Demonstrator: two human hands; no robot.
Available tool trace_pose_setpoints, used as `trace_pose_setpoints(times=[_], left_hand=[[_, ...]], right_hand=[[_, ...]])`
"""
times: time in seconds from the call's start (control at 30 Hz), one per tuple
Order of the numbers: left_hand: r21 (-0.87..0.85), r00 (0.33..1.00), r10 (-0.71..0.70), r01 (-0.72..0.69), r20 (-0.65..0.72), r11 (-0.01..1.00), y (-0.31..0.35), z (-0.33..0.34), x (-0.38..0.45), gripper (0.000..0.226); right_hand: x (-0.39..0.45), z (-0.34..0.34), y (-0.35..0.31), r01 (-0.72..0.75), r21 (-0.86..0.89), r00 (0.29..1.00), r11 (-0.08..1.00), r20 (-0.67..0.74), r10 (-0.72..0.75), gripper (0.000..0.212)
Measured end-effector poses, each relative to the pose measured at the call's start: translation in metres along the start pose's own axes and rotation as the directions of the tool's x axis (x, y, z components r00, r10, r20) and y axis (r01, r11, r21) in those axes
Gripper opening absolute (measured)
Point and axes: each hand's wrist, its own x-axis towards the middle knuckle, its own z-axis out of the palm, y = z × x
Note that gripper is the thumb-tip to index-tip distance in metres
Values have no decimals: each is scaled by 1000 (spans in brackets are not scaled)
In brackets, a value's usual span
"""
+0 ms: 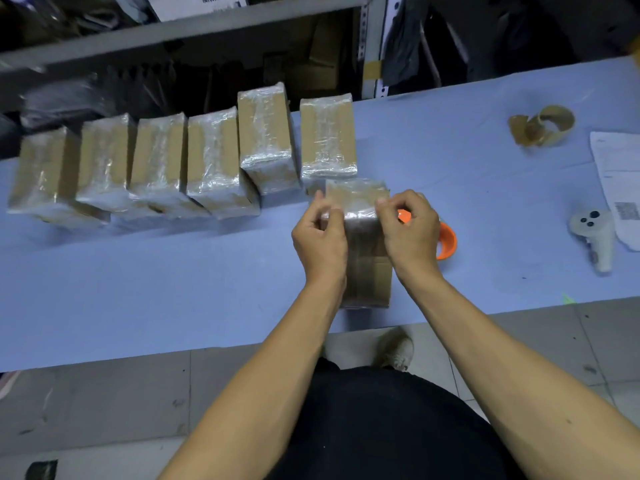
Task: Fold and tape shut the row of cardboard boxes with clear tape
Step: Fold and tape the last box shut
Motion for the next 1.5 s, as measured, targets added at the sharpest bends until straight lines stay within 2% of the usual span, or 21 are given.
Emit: trace_pose_setpoints(times=[0.1,0.23,0.3,0.4,0.47,0.5,0.57,0.6,0.67,0.73,0.8,0.87,0.93,1.0,1.03,1.1,1.2,1.3,1.33,1.4,1.5], left_hand=[[19,998,-60,60,-25,998,0,7,-3,46],[98,998,-45,40,48,994,4,9,-2,32],[127,995,-78,70,58,989,5,8,6,23],[225,993,-86,65,84,972,15,7,15,24],[316,973,-12,-63,232,947,16,-2,21,13],[357,931,13,-152,364,922,15,-9,23,10],[412,830,26,-304,558,859,9,-24,27,24],[436,816,37,-345,576,831,7,-29,29,26],[463,822,127,-432,555,774,7,-35,32,28],[520,809,250,-546,533,657,6,-37,35,29],[582,841,268,-524,471,622,5,-42,38,29],[624,931,187,-351,315,698,-1,-50,43,31],[638,994,66,-109,92,762,-12,-61,48,38],[615,993,-48,103,-106,782,-26,-71,46,46],[617,988,-66,141,-142,774,-31,-76,44,49],[648,990,-75,136,-121,749,-35,-84,43,47],[628,992,-128,99,2,772,-28,-91,58,37],[642,957,-186,1,221,767,-15,-91,71,70],[656,947,-188,-31,261,754,-13,-91,73,71],[675,952,-148,-75,267,734,-15,-92,73,58],[706,979,-71,-85,189,703,-20,-97,63,45]], right_hand=[[0,7,-8,-74,-77,997,994,-42,71,23],[-1,12,-16,-84,-161,991,983,90,99,23],[4,13,-17,-78,-171,991,982,91,95,15],[11,16,-20,-116,-170,991,979,44,125,6],[18,15,-20,-127,-159,990,979,38,135,4],[22,14,-19,-125,-154,990,980,50,135,4],[30,10,-16,-128,-145,987,981,80,140,9],[32,8,-14,-125,-144,986,982,93,139,11],[34,6,-10,-103,-138,984,985,133,121,19],[31,4,-4,-133,-85,968,988,205,148,34],[27,0,3,-178,-80,930,981,312,194,44],[22,-6,14,-108,-251,897,962,393,203,43],[12,-13,28,-42,-434,875,900,419,244,44],[0,-16,42,-86,-491,868,867,391,307,40],[-5,-16,46,-149,-462,865,874,367,342,38],[-14,-13,52,-266,-374,866,889,312,390,38],[-14,-7,52,-214,-403,912,890,244,329,36],[-4,-3,51,-116,-416,907,902,326,267,27],[0,-2,51,-98,-431,894,897,358,269,23],[7,-1,53,-137,-397,866,908,398,304,14],[6,-2,54,-201,-306,880,931,360,308,34]])
